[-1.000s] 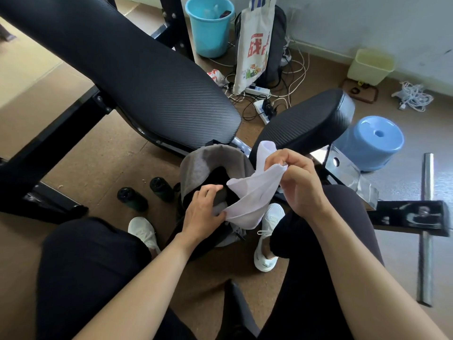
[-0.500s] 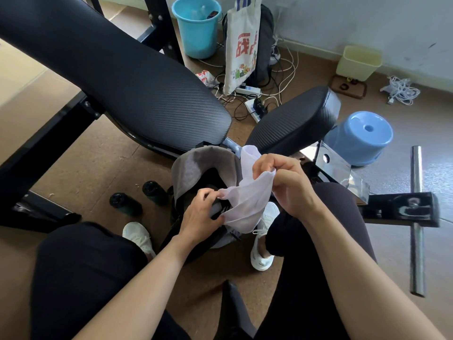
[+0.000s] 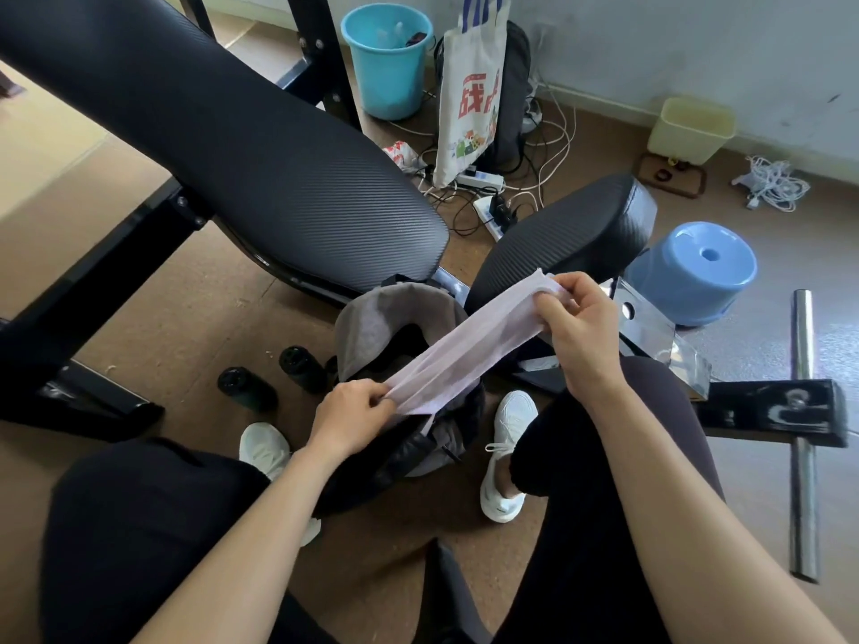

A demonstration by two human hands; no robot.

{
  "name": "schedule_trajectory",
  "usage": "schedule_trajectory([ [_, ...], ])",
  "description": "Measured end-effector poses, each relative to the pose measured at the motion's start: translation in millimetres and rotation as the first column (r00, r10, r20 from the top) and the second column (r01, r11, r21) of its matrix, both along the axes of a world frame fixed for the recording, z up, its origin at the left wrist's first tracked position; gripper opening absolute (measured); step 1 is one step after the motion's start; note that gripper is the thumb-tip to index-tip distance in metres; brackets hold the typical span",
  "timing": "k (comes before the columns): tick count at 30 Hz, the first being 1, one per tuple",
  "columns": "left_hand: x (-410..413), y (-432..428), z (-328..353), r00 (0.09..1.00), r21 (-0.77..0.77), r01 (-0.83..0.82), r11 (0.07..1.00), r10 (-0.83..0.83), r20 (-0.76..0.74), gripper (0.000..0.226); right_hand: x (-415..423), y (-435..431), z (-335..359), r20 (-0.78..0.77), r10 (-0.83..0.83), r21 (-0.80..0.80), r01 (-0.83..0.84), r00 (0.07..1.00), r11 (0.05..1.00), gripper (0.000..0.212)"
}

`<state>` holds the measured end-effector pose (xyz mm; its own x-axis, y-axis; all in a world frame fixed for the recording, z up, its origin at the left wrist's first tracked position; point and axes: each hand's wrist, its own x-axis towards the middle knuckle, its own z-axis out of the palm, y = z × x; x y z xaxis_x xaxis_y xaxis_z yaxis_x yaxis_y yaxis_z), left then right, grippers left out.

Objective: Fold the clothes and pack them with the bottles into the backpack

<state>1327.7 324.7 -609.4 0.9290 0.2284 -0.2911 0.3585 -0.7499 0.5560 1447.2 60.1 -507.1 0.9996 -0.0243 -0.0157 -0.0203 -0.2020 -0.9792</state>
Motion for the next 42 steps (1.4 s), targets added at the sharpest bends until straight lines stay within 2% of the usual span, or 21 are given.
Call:
schedule_trajectory([
  [2,-2.3,14.1,8.5,0.994,-0.041,-0.086,0.995,0.088,0.062,0.026,3.9,-0.3,-3.7,0.048,-0.029,-0.160,0.037,0.998,0.986,0.004],
  [5,-3.2,31.8,23.3,0.936,-0.222,-0.244,0.944,0.289,0.200,0.038,8.3,2.2,-8.4,0.073,-0.024,-0.372,0.050,0.997,0.927,0.011],
  [8,-3.2,41.7,35.7,0.867,-0.503,-0.260,0.824,0.429,0.254,0.030,6.6,10.3,-9.6,-0.003,0.031,-0.396,-0.030,1.000,0.918,0.018],
  [10,-4.0,44.5,47.3,0.844,-0.635,-0.260,0.727,0.490,0.216,0.032,4.5,16.5,-9.5,-0.046,0.058,-0.377,-0.071,0.997,0.923,0.023],
  [13,-6.0,48.6,56.3,0.859,-0.750,-0.238,0.618,0.494,0.134,0.032,3.4,21.9,-9.3,-0.096,0.065,-0.379,-0.097,0.993,0.921,0.027],
  [16,-6.0,48.3,57.4,0.861,-0.824,-0.308,0.475,0.507,-0.030,0.029,3.9,22.9,-10.7,-0.149,0.073,-0.382,-0.126,0.986,0.916,0.028],
  [20,-3.4,39.4,51.3,0.760,-0.793,-0.519,0.319,0.597,-0.257,0.037,5.7,23.5,-13.3,-0.227,0.069,-0.374,-0.153,0.971,0.915,0.030],
  [21,-2.6,38.8,48.8,0.734,-0.772,-0.570,0.281,0.596,-0.325,0.036,5.9,24.3,-14.3,-0.242,0.061,-0.369,-0.150,0.968,0.917,0.030],
  [23,-2.1,39.6,46.4,0.736,-0.759,-0.604,0.245,0.537,-0.412,0.050,6.3,25.9,-16.3,-0.267,0.029,-0.341,-0.123,0.963,0.932,0.032],
  [25,-1.4,40.5,46.3,0.762,-0.773,-0.582,0.252,0.501,-0.410,0.058,7.2,26.2,-17.0,-0.285,-0.004,-0.314,-0.090,0.959,0.945,0.034],
  [27,0.8,40.6,46.8,0.771,-0.793,-0.535,0.293,0.554,-0.315,0.045,8.7,25.3,-17.5,-0.291,-0.024,-0.308,-0.070,0.956,0.949,0.035],
  [31,-0.3,36.2,50.0,0.731,-0.704,-0.530,0.473,0.676,-0.095,0.032,8.3,26.0,-18.2,-0.282,-0.026,-0.334,-0.073,0.959,0.940,0.029],
  [34,-3.9,30.1,52.5,0.732,-0.611,-0.521,0.596,0.680,0.039,0.026,1.9,34.1,-16.4,-0.260,0.021,-0.321,-0.107,0.965,0.941,0.030],
  [38,-4.3,14.8,56.4,0.792,-0.592,-0.424,0.685,0.598,0.126,0.026,-15.1,51.5,-12.7,-0.257,0.168,-0.229,-0.229,0.952,0.946,0.031],
  [42,-5.6,-5.3,62.2,0.886,-0.612,-0.247,0.751,0.431,0.172,0.033,-32.5,68.9,-11.9,-0.294,0.336,-0.086,-0.374,0.895,0.923,0.033],
])
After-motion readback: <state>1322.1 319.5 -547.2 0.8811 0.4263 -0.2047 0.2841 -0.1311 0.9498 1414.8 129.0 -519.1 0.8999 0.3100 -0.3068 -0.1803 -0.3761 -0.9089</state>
